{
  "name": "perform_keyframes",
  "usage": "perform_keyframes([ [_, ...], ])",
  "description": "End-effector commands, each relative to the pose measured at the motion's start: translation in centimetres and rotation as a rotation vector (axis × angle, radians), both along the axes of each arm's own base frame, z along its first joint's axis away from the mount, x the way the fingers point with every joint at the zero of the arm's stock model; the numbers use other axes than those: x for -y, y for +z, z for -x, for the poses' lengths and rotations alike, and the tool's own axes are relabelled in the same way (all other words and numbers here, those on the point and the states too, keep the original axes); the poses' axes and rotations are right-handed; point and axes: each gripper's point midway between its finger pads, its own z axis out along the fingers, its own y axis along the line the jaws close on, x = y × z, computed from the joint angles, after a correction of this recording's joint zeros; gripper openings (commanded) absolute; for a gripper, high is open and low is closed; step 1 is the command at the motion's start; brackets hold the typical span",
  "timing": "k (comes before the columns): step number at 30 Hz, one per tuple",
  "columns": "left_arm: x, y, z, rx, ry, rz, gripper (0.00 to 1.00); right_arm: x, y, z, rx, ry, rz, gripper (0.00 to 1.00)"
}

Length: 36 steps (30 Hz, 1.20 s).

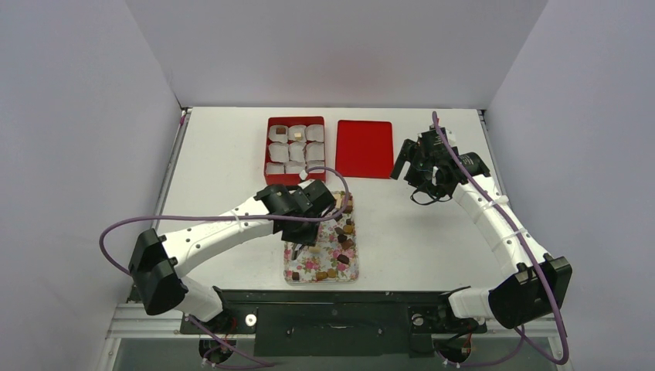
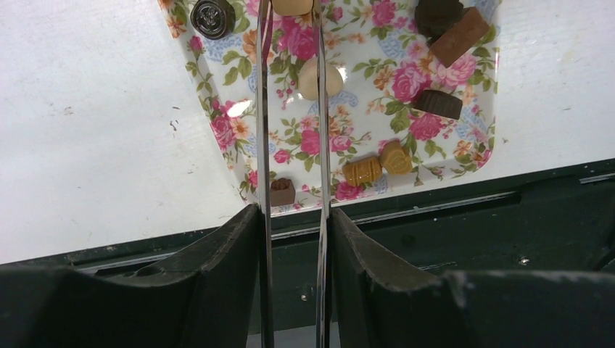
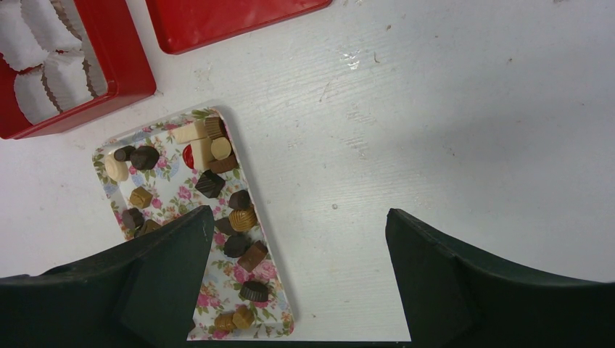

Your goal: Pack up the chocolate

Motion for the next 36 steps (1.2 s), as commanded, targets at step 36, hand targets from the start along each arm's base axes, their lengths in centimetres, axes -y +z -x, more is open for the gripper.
perform_keyframes([
  [36,1.8,0.3,-1.3,0.016,-0.030,0.008,0.40,0.0,1.6,-0.4,0.067,-0.002,-0.021,0.84],
])
